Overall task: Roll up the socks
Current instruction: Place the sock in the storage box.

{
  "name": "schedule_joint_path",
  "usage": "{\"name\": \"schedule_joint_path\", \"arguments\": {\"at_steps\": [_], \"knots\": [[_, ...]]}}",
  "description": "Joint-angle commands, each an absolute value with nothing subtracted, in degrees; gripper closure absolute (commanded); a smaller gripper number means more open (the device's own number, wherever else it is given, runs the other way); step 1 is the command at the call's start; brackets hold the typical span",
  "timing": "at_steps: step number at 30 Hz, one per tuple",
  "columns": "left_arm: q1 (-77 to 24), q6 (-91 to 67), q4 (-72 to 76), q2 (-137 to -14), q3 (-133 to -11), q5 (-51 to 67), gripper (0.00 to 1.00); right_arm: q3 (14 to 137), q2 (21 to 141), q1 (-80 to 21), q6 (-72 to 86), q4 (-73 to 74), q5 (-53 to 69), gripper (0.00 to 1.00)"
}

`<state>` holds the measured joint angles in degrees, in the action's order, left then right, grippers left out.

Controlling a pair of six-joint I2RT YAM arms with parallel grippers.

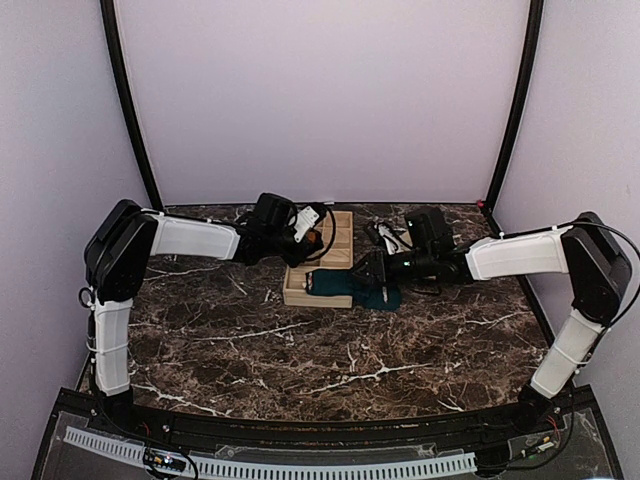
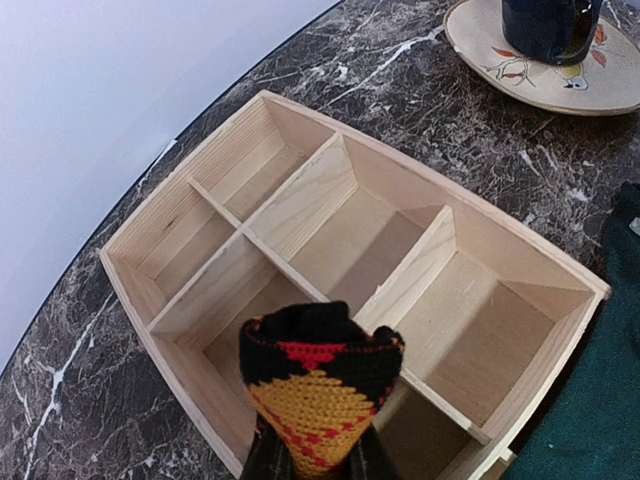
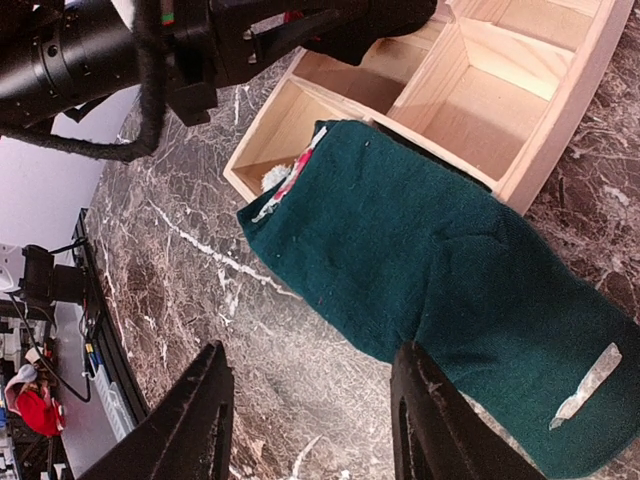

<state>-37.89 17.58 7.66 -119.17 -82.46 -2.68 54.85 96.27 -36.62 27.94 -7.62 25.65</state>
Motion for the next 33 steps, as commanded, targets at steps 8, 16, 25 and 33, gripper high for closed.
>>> {"name": "schedule_joint_path", "arguments": {"at_steps": [8, 16, 25, 33], "knots": [[-38.37, 18.98, 4.32, -122.37, -83.87, -3.82, 1.0, 56.77, 96.95, -36.26, 26.63, -8.39, 25.58, 0.51], [-38.33, 16.71, -6.76, -125.83, -91.59, -3.05, 1.0, 56.69, 96.51, -36.28, 26.3, -8.02, 25.49, 0.51], [-38.24, 14.67, -17.47, -129.64, -98.98, -2.12, 1.0, 56.52, 96.24, -36.19, 26.1, -7.83, 25.4, 0.51], [-38.32, 12.1, -25.03, -130.56, -102.7, -0.21, 1.0, 56.6, 95.88, -36.13, 26.0, -7.39, 25.2, 0.51]]}}
